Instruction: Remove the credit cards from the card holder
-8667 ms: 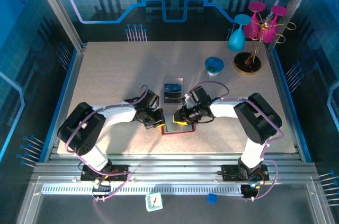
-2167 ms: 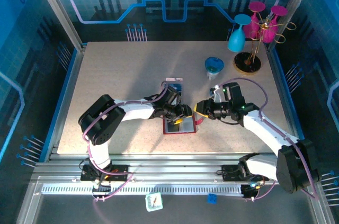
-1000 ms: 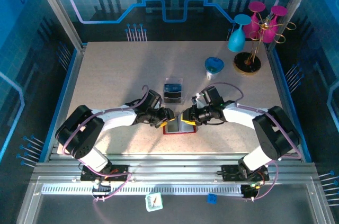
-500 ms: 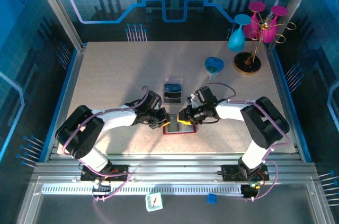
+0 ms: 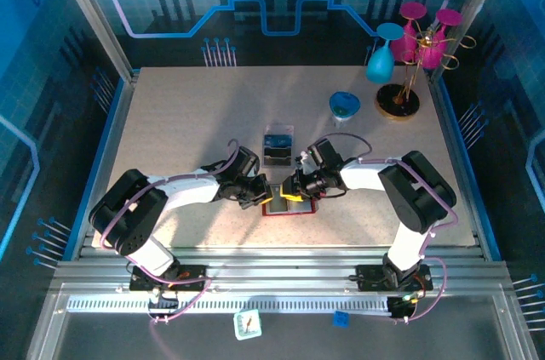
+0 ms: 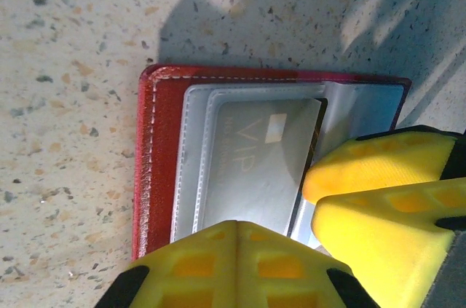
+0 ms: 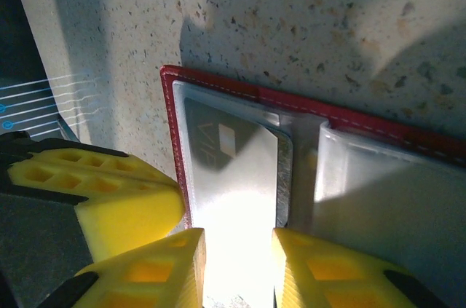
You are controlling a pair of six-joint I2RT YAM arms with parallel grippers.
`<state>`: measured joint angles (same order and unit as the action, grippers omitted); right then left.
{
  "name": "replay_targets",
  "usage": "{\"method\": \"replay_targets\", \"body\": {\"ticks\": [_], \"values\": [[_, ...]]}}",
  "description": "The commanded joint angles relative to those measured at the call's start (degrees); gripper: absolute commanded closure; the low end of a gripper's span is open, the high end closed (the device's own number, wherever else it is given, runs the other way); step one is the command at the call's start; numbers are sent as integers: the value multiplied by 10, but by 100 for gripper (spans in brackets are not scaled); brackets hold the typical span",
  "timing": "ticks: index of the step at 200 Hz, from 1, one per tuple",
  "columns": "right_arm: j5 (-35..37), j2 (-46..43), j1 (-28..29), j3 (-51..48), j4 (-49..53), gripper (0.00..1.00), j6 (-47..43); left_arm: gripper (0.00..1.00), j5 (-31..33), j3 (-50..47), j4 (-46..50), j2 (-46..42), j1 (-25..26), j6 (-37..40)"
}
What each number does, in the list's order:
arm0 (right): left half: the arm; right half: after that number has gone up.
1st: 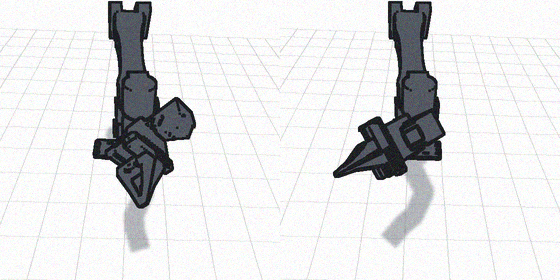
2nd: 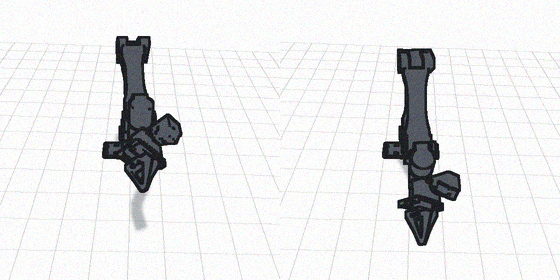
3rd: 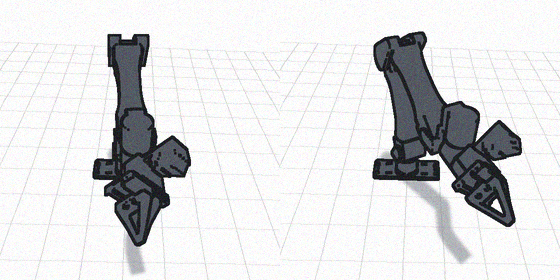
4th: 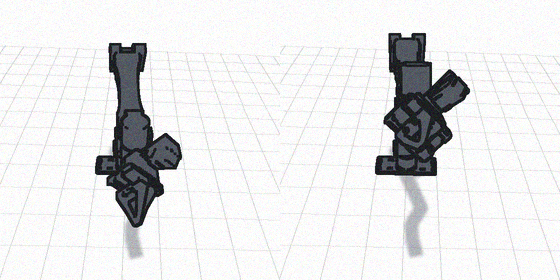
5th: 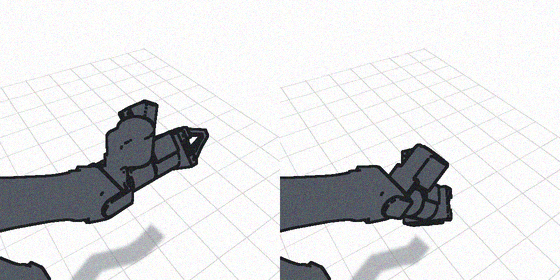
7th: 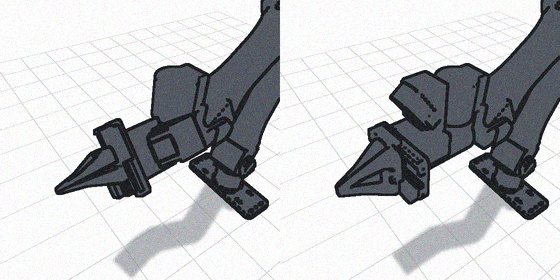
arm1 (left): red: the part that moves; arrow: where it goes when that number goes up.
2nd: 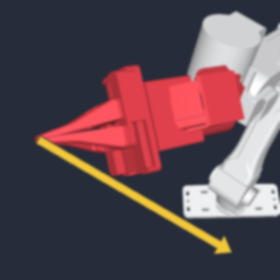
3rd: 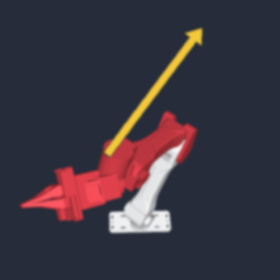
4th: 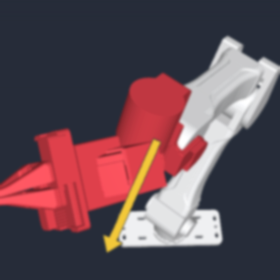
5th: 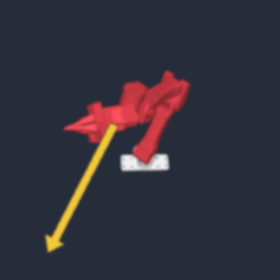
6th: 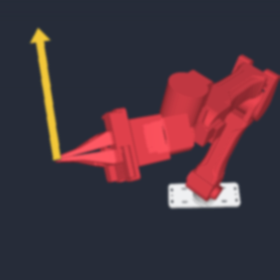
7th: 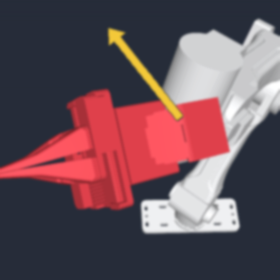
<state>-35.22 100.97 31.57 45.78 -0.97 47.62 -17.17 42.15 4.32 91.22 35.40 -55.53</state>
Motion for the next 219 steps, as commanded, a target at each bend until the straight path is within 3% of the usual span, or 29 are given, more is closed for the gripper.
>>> {"method": "replay_targets", "body": {"ticks": [1,136,219], "values": [[-13,10,8,13,7,70,-1,97,6,-7,18,3,-4,7],[94,-13,23,71,175,70,-80,97,6,-2,26,12,-3,13],[95,-48,25,74,179,70,-76,98,5,12,36,9,-4,17]]}}
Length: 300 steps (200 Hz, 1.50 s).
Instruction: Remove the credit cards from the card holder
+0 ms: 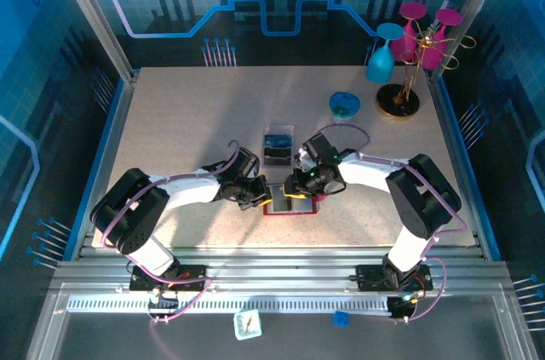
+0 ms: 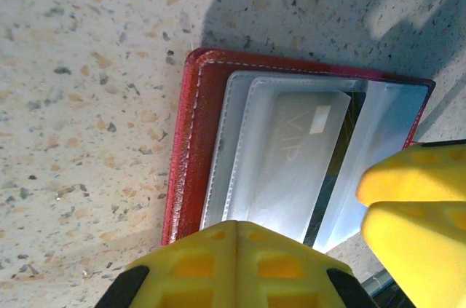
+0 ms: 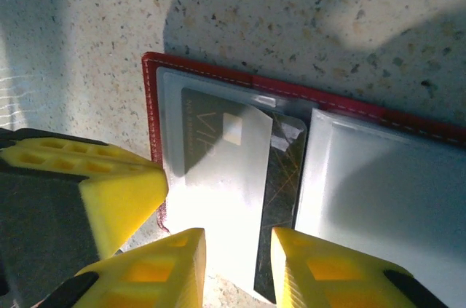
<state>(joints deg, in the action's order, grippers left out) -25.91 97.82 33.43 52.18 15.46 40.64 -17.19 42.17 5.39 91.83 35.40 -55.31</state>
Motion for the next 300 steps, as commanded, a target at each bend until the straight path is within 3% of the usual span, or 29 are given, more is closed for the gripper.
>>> {"method": "replay_targets", "body": {"ticks": [1,175,300], "values": [[1,-17,6,10,15,70,-7,98,6,12,25,3,-4,15],[-80,0,-38,-63,-86,71,20,100,16,27,64,38,-1,36],[-100,20,-43,-86,-133,75,35,100,7,38,73,45,3,41]]}}
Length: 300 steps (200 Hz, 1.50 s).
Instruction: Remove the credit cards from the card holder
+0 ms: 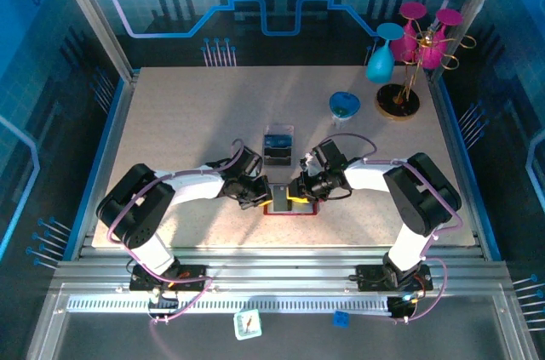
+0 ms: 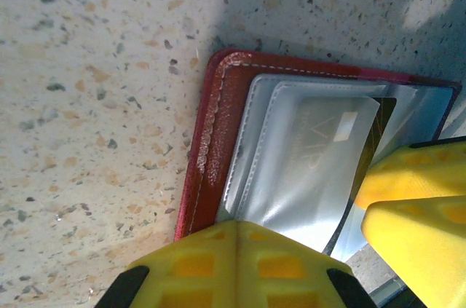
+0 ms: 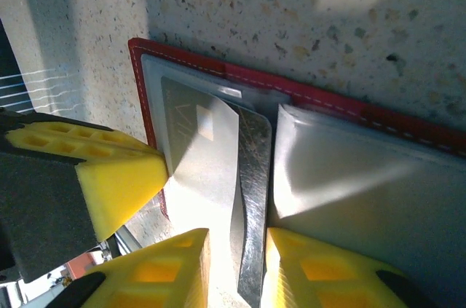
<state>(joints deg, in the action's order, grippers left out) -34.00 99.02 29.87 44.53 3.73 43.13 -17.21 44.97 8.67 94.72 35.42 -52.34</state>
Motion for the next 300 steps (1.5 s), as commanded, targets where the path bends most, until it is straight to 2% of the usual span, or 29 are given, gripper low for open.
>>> {"method": "replay_targets", "body": {"ticks": [1,100,220,259,300], "values": [[-20,8,-7,-10,-16,75,10,100,8,11,40,16,3,12],[-40,6,-15,-23,-54,80,29,100,-4,22,47,29,8,20],[-43,-13,-28,-36,-59,95,26,100,2,28,58,28,9,21],[-39,-24,-36,-34,-41,96,15,100,2,28,60,28,10,21],[-46,-25,-36,-32,-37,92,13,100,10,43,71,6,10,22]]}}
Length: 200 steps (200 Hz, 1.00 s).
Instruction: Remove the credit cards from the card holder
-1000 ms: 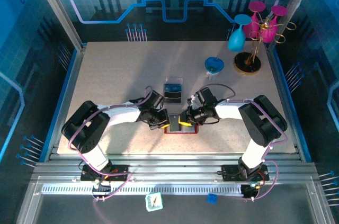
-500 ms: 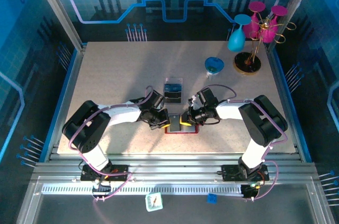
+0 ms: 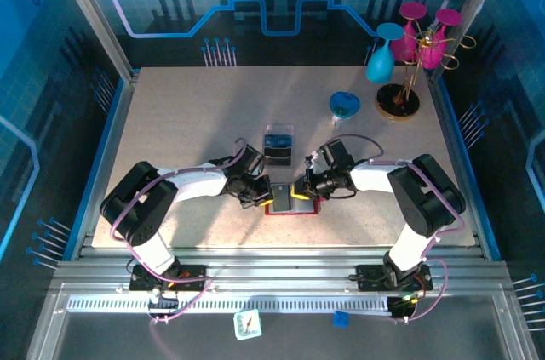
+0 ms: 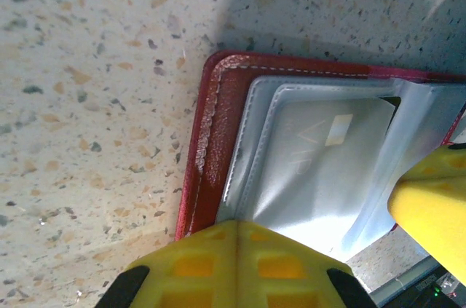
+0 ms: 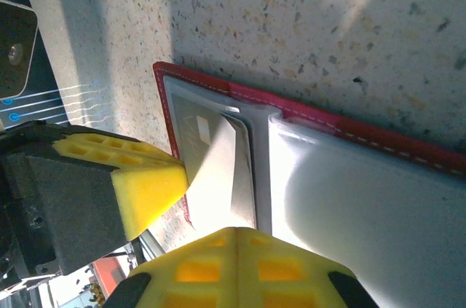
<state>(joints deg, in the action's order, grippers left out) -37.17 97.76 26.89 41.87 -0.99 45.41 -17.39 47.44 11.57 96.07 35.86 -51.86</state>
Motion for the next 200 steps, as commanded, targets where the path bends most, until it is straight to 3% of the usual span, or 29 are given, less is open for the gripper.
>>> {"method": "replay_targets", "body": {"ticks": [1,106,200], "values": [[-14,-12,-6,-5,10,92,-10,100,12,20,43,-8,5,18],[-20,13,11,15,-2,81,4,100,41,66,104,19,6,53],[-19,32,25,23,-9,80,10,100,40,57,98,25,6,55]]}}
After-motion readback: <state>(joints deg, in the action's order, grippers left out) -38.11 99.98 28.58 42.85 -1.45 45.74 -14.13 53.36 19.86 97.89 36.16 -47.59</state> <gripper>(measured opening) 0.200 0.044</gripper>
